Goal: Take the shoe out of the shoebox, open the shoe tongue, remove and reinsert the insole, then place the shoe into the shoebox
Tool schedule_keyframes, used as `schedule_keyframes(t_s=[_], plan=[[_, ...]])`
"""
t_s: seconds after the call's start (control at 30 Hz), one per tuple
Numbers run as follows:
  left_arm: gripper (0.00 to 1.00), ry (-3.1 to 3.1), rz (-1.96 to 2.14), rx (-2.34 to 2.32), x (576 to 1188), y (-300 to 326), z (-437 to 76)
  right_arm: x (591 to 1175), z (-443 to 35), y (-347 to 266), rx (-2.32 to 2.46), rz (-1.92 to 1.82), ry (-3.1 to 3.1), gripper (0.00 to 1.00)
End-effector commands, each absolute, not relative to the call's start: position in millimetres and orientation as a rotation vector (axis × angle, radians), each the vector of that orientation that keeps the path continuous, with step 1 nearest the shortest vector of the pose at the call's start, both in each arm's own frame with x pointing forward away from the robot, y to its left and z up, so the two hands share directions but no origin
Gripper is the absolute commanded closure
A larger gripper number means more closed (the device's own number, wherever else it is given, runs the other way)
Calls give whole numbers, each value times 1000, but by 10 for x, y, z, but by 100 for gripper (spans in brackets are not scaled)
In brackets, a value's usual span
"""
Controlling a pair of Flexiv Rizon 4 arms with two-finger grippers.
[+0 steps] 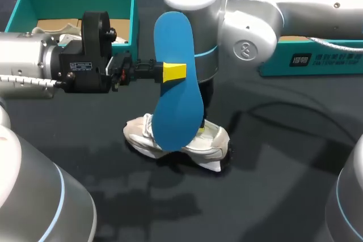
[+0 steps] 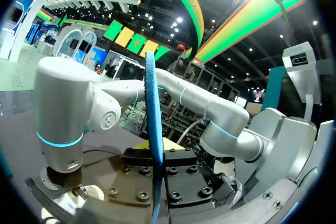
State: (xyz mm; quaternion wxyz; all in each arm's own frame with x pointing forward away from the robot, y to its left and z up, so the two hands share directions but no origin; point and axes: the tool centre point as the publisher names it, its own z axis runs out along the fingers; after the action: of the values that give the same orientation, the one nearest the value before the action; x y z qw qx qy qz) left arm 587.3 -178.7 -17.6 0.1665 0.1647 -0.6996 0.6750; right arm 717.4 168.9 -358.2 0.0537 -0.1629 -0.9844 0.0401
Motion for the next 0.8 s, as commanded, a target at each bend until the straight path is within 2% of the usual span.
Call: schedule_keyframes(t_s=[0.03, 0.47, 0.6, 0.8], plan=[[100, -1991, 1924, 470, 5871, -1805, -186, 7053, -3410, 1520, -883, -49, -2872, 100], [100, -1991, 1924, 470, 5871, -1805, -186, 7003, -3390, 1511, -925, -108, -2886, 100], [100, -1991, 1924, 470, 5871, -1805, -186, 6997, -3413, 1572, -1332, -162, -2709, 100], [100, -1991, 1924, 470, 5871, -1805, -186, 6955, -3387, 1615, -1682, -195, -2444, 100]])
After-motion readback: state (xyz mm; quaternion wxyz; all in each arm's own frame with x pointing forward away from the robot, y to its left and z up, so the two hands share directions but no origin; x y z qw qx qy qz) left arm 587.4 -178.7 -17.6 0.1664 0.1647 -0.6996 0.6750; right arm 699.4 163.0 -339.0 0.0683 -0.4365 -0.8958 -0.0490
